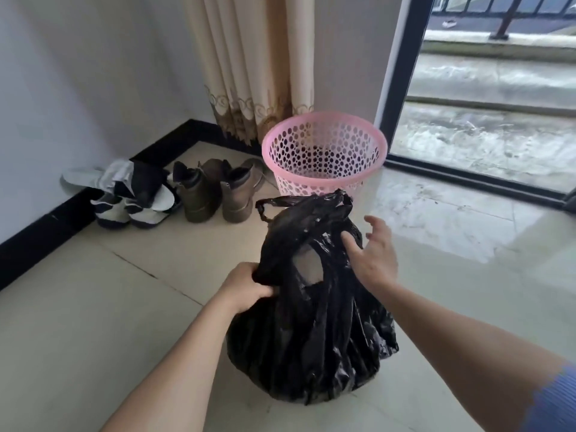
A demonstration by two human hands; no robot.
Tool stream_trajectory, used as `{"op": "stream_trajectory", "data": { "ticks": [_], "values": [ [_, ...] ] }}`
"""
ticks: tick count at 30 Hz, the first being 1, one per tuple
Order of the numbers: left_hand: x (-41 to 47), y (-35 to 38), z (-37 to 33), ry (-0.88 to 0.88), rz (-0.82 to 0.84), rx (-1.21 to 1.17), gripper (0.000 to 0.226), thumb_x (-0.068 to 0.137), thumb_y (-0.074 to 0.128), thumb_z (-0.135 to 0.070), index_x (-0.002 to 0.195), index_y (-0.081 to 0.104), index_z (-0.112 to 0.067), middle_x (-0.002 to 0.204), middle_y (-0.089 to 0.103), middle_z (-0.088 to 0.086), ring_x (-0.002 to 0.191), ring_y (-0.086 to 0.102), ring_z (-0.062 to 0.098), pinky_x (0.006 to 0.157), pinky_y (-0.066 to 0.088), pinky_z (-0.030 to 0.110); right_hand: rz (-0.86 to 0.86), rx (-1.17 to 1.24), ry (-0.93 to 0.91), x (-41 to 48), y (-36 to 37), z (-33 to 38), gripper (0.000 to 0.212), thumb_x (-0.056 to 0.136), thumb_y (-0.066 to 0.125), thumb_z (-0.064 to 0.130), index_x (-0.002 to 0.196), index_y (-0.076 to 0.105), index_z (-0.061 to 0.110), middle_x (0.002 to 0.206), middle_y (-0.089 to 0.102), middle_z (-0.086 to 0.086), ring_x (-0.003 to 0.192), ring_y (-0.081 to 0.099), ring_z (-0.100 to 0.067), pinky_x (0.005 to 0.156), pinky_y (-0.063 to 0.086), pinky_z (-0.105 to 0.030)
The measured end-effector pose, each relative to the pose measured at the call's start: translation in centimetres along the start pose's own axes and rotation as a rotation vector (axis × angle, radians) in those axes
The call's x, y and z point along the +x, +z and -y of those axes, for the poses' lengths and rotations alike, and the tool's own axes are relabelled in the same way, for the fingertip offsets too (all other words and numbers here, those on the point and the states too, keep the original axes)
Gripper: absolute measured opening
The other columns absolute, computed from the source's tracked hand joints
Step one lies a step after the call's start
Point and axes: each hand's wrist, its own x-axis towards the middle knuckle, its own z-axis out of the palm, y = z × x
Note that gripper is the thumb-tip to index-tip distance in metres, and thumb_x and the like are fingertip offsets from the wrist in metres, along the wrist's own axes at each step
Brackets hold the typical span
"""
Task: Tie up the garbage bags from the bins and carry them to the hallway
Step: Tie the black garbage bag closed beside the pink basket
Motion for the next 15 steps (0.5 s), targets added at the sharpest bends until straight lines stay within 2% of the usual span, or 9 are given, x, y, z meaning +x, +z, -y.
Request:
{"op": "stream_trajectory", "data": {
  "ticks": [1, 2, 5, 7, 9, 11, 13, 14, 15],
  "values": [
    [0.2, 0.2, 0.2, -0.033, -0.130, -0.022, 0.027, 0.077, 0.077, -0.030, 0.099, 0.070, -0.017, 0.092, 0.072, 0.001, 0.088, 0.067, 0.022, 0.076, 0.050, 0.030, -0.016, -0.039, -0.045, -0.4, 0.0, 0.0, 0.056, 0.090, 0.057, 0.051, 0.137, 0.040, 0.024, 0.135, 0.048, 0.002, 0.116, 0.054, -0.017, 0.094, 0.049, -0.041],
    [0.5, 0.3, 0.5, -0.068, -0.247, -0.068, 0.024, 0.081, 0.073, -0.034, 0.093, 0.071, -0.014, 0.087, 0.072, 0.004, 0.084, 0.068, 0.025, 0.070, 0.049, 0.029, -0.030, -0.069, -0.079, -0.7, 0.0, 0.1, 0.055, 0.091, 0.055, 0.053, 0.136, 0.041, 0.024, 0.133, 0.048, 0.002, 0.116, 0.054, -0.018, 0.092, 0.049, -0.040],
    [0.3, 0.3, 1.0, -0.189, -0.464, -0.345, 0.034, 0.087, 0.064, -0.041, 0.081, 0.067, -0.009, 0.081, 0.069, 0.010, 0.076, 0.065, 0.029, 0.067, 0.047, 0.032, -0.021, -0.103, -0.211, -1.9, 0.0, 0.6, 0.063, 0.088, 0.052, 0.063, 0.138, 0.042, 0.025, 0.134, 0.049, 0.000, 0.121, 0.050, -0.019, 0.091, 0.045, -0.036],
    [-0.2, 0.4, 0.9, -0.264, -0.512, -0.547, 0.038, 0.091, 0.057, -0.040, 0.086, 0.063, -0.003, 0.079, 0.062, 0.011, 0.073, 0.058, 0.025, 0.068, 0.044, 0.033, 0.095, -0.125, -0.318, -2.8, 0.1, 0.9, 0.086, 0.077, 0.055, 0.075, 0.145, 0.035, 0.027, 0.146, 0.040, 0.000, 0.132, 0.042, -0.018, 0.102, 0.042, -0.039],
    [-0.4, 0.4, 0.7, -0.297, -0.557, -0.707, 0.037, 0.095, 0.052, -0.036, 0.098, 0.061, 0.000, 0.083, 0.059, 0.010, 0.079, 0.055, 0.026, 0.076, 0.046, 0.035, 0.260, -0.209, -0.346, -3.2, 0.6, 0.5, 0.116, 0.062, 0.059, 0.086, 0.154, 0.017, 0.029, 0.159, 0.020, 0.001, 0.143, 0.028, -0.020, 0.112, 0.035, -0.045],
    [-0.5, 0.1, 0.2, -0.288, -0.598, -0.813, 0.028, 0.098, 0.048, -0.030, 0.107, 0.058, -0.005, 0.094, 0.058, 0.009, 0.088, 0.053, 0.027, 0.085, 0.045, 0.036, 0.393, -0.305, -0.323, -2.8, 1.1, -0.6, 0.134, 0.052, 0.065, 0.086, 0.156, 0.001, 0.030, 0.161, 0.013, 0.000, 0.144, 0.028, -0.024, 0.112, 0.037, -0.049],
    [-0.6, -0.2, 0.0, -0.253, -0.608, -0.812, 0.025, 0.100, 0.045, -0.027, 0.113, 0.057, -0.010, 0.099, 0.058, 0.009, 0.089, 0.051, 0.026, 0.084, 0.042, 0.033, 0.476, -0.410, -0.281, -2.4, 1.6, -2.2, 0.129, 0.059, 0.076, 0.070, 0.155, -0.002, 0.032, 0.151, 0.036, -0.006, 0.129, 0.048, -0.029, 0.102, 0.046, -0.047],
    [-0.6, -0.2, 0.0, -0.236, -0.602, -0.773, 0.023, 0.100, 0.044, -0.027, 0.111, 0.057, -0.012, 0.094, 0.058, 0.008, 0.086, 0.051, 0.025, 0.081, 0.040, 0.030, 0.487, -0.422, -0.238, -2.4, 1.8, -2.6, 0.118, 0.067, 0.078, 0.058, 0.154, 0.002, 0.034, 0.140, 0.051, -0.007, 0.116, 0.057, -0.029, 0.094, 0.051, -0.045],
    [-0.7, -0.1, 0.1, -0.230, -0.588, -0.730, 0.021, 0.100, 0.044, -0.028, 0.105, 0.056, -0.012, 0.085, 0.056, 0.006, 0.081, 0.049, 0.023, 0.076, 0.038, 0.029, 0.464, -0.411, -0.196, -2.3, 1.9, -2.9, 0.100, 0.075, 0.075, 0.048, 0.151, 0.013, 0.035, 0.127, 0.061, -0.007, 0.104, 0.062, -0.027, 0.086, 0.053, -0.041]
  ]
}}
